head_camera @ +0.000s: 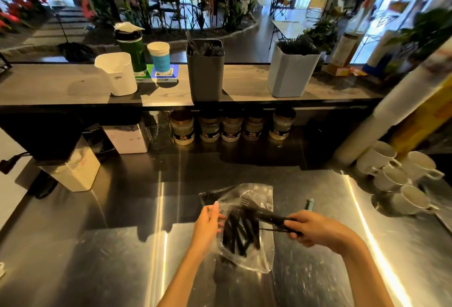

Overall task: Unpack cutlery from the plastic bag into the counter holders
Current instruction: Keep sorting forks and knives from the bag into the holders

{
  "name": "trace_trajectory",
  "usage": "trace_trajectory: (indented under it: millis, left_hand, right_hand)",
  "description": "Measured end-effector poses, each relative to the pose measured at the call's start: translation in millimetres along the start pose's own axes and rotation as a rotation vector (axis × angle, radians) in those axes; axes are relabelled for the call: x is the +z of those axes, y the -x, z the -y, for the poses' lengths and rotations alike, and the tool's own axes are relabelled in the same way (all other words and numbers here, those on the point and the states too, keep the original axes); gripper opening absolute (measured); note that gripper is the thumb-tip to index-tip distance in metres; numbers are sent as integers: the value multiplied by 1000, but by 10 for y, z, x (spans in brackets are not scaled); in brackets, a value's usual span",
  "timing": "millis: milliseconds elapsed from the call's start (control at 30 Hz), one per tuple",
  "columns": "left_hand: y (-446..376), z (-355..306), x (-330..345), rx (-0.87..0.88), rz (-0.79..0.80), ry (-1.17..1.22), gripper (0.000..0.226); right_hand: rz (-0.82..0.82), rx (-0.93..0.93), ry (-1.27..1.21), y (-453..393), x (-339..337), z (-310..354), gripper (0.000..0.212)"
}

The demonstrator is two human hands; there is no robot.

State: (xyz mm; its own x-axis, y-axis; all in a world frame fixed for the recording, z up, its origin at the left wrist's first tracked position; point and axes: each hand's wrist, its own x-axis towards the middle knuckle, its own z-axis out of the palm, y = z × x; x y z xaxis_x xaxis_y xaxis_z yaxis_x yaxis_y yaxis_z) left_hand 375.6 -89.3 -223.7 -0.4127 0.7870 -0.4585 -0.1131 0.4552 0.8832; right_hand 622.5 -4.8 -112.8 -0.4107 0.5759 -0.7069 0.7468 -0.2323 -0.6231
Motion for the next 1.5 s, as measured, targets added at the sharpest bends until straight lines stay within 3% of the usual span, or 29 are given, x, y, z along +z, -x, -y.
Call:
trace_trajectory:
  millis: [167,300,400,533,667,867,1133,1300,1500]
  left_hand:
    - [78,-227,59,-21,26,161,41]
    - [153,-385,193,-38,264,357,50]
    - [214,-456,245,-13,361,523,42]
    - [244,-503,234,70,315,581,27]
    - [245,-532,215,120,274,537,28]
    - [245,-571,196,96,214,571,25]
    - [286,-578,218,81,160,613,28]
    - [321,-584,237,143,220,621,27]
    - [340,-588,195,141,192,513,26]
  right_hand:
    - [-65,-138,-221,8,113,70,26]
    - [-139,-216,-316,-186,461,125,24]
    - [-148,-237,-279,-300,733,153,24]
    - [-209,-306,-168,-251,911,223,22]
    - [-199,-333,-95,-231,943,262,26]
    - [-109,-287,-265,-232,927,315,28]
    - [-148,-309,-306,-282,959,276,25]
    - [-195,-321,-138,-270,948,268,26]
    - [-132,-309,-43,-319,801,247,34]
